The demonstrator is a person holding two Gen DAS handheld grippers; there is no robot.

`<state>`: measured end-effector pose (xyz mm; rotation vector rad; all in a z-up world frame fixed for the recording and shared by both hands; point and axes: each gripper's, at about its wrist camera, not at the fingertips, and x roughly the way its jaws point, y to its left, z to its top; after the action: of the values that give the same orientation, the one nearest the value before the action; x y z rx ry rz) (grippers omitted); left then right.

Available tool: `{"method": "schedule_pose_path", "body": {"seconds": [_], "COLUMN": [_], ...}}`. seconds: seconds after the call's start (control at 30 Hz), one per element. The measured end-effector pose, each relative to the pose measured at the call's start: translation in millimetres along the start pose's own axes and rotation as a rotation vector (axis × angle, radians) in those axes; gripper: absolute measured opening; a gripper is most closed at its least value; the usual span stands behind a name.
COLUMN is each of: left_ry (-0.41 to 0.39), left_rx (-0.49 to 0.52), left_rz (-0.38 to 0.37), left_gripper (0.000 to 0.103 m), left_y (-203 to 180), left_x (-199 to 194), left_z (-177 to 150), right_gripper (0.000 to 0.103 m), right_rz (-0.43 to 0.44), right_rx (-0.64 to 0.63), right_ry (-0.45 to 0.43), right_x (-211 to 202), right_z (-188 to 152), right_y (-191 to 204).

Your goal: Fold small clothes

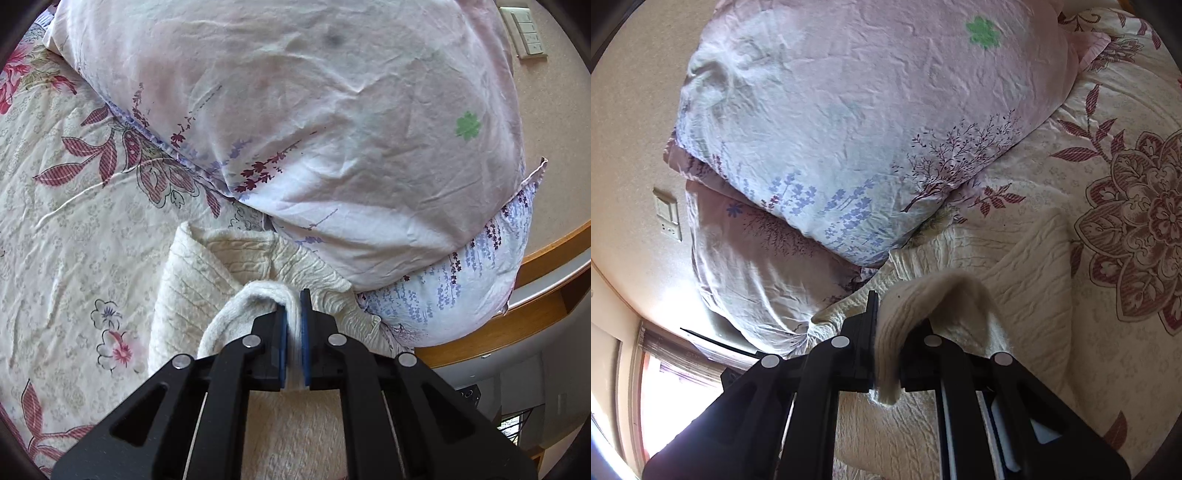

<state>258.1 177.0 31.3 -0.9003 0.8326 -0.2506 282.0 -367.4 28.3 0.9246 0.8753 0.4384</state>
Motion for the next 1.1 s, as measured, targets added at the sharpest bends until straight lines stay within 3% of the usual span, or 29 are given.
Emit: {"method": "schedule_pose_path", "body": {"seconds": [0.43,0.5,0.6,0.63,0.67,0.77,0.9,0.97,1.1], "left_ry": [0.016,0.021,0.028,0.024,0.011,-0.021,0.0,0.018,0.037], "left_rx": [-0.09,-0.104,-0.097,-0.079,-0.049,0.059,0.174,0.201,0.194], "left_rz": [0.119,0.124,0.104,0.095,0.101,0.134,0.196,0.221,0.222], "left_gripper": [0.007,0.012,0.033,0.048,0.062,0.07,0.068,0.066,0.06], "left_y": [13.2,13.1,4.2,-1.1,-7.3,-21.7,-23.4,-16.9,-2.9], "left_x": [48.9,53.0,54.1,49.9,42.6,16.5,-10.9,-20.9,-37.0], "left_z": [19.5,20.5,20.6,20.4,19.7,13.5,-7.3,-20.5,-46.7], "right_gripper": [0.01,0.013,0.047,0.066,0.069,0.068,0.058,0.053,0.051], "right_rz": [-0.111,-0.134,-0.132,-0.14,-0.15,-0.179,-0.239,-0.257,-0.307], "right_rx": [0.087,0.12,0.128,0.103,0.067,-0.051,-0.135,-0.161,-0.214], "right_ry": [0.044,0.065,0.053,0.024,-0.014,-0.072,-0.025,0.015,0.069], "right_x": [49.8,54.3,46.2,37.2,26.6,-3.7,-23.6,-26.3,-20.6], "right_z": [23.1,23.8,25.9,26.8,27.3,24.9,10.9,-0.6,-21.6], "right_y": [-26.1,-30.2,-27.3,-22.2,-16.3,-3.7,-6.4,-10.5,-12.8]}}
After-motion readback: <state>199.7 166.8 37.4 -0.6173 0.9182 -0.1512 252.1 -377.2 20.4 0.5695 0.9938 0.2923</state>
